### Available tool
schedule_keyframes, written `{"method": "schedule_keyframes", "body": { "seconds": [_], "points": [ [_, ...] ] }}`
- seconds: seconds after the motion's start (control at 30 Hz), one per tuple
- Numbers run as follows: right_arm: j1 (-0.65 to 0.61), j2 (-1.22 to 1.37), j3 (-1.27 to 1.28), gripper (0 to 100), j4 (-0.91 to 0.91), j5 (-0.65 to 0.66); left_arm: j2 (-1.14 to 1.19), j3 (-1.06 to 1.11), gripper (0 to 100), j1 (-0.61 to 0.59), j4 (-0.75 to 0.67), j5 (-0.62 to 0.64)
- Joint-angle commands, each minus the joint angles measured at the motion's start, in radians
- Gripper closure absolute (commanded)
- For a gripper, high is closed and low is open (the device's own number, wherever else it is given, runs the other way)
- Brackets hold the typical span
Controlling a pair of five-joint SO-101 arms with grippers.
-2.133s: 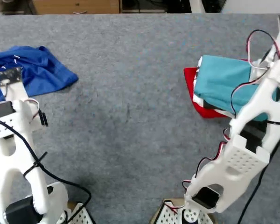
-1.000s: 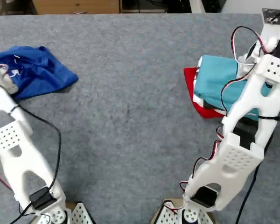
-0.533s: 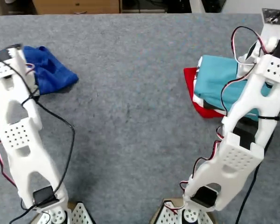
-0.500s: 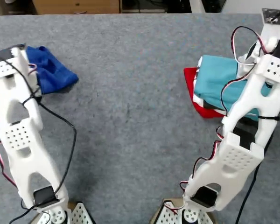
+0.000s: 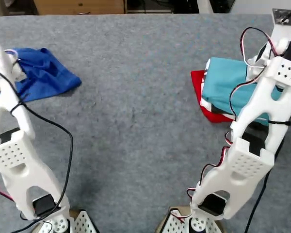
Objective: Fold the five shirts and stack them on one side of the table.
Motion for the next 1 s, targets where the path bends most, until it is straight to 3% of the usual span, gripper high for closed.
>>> {"method": "schedule_keyframes", "body": {
  "seconds": [0.0, 0.1, 0.23, 0.4, 0.53, 0.73, 0.87, 0.97],
  "points": [
    [-0.021, -0.099, 0.025, 99.4, 0.020, 0.021, 0.045, -0.021, 79, -0.020, -0.012, 0.035],
    [-0.038, -0.125, 0.076, 99.4, 0.020, 0.061, 0.108, -0.021, 79, -0.012, -0.006, 0.011],
    [-0.045, -0.171, 0.119, 99.4, 0.018, 0.068, 0.159, -0.028, 80, -0.020, 0.028, -0.117],
    [-0.059, -0.199, 0.122, 99.4, 0.017, 0.068, 0.174, -0.121, 98, -0.012, 0.133, -0.227],
    [-0.076, -0.200, 0.119, 99.4, 0.017, 0.068, 0.168, -0.173, 98, -0.009, 0.183, -0.276],
    [-0.085, -0.200, 0.117, 99.4, 0.018, 0.066, 0.162, -0.316, 98, 0.046, 0.420, -0.384],
    [-0.084, -0.202, 0.117, 99.4, 0.018, 0.066, 0.124, -0.336, 98, 0.064, 0.414, -0.353],
    [-0.084, -0.202, 0.119, 99.4, 0.018, 0.066, 0.110, -0.327, 98, 0.091, 0.362, -0.232]
  ]
}}
